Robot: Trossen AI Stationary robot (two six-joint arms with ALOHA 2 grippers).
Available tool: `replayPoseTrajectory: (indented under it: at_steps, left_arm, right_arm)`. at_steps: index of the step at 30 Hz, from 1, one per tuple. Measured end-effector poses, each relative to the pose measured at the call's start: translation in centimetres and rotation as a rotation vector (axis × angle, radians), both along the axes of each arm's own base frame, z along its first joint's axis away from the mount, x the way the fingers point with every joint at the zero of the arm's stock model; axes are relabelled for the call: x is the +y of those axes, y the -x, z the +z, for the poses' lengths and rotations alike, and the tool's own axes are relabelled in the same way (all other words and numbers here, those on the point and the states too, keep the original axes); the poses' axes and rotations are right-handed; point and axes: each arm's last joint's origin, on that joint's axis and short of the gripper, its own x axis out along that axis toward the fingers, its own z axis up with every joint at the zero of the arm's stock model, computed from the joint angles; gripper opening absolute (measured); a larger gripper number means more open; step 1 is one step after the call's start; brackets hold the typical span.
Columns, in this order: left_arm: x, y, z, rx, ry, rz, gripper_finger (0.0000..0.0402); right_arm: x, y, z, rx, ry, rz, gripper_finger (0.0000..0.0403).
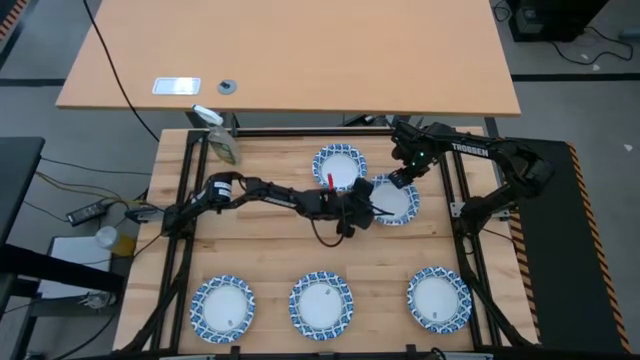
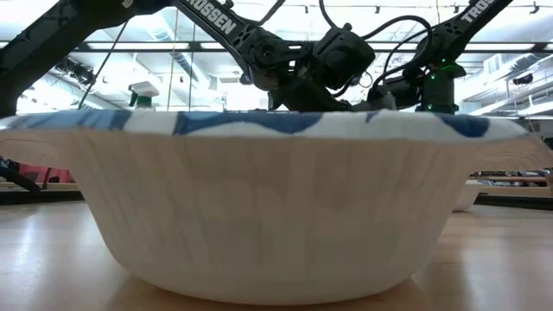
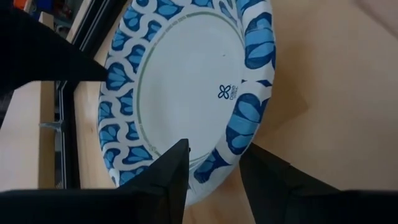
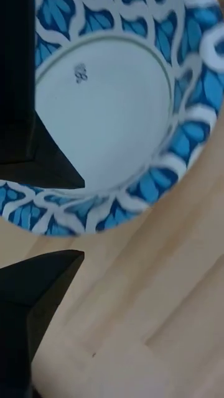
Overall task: Nest bowls inside each other
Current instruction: Stack the blue white patterned bowl on top of the other blue white patterned bowls
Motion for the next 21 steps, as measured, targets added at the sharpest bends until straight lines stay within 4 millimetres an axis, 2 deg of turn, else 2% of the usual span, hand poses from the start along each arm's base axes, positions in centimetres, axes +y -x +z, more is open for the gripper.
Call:
replayPoseTrajectory:
  at_steps: [6, 10, 14, 17, 21]
  left_arm:
    - [0.1, 0.0, 0.0, 0.004, 0.000, 0.002, 0.0142]
    - [0.0, 0.1, -0.1, 0.008, 0.000, 0.001, 0.0142]
    - [0.1, 0.1, -0.2, 0.020, 0.000, 0.001, 0.0142]
    - [0.1, 0.1, -0.2, 0.023, 0.000, 0.001, 0.0142]
    - [0.1, 0.1, -0.2, 0.022, 0.000, 0.000, 0.0142]
  right_arm:
    - [0.0, 0.1, 0.2, 0.019, 0.028, 0.009, 0.0178]
    - [0.1, 0.5, 1.5, 0.019, 0.103, 0.001, 0.0178]
    - [-0.2, 1.5, 2.9, 0.173, 0.232, -0.085, 0.0178]
    - [-0.4, 2.2, 2.5, 0.268, 0.206, -0.097, 0.0178]
    - [-0.6, 2.1, 0.5, 0.343, 0.136, -0.082, 0.0178]
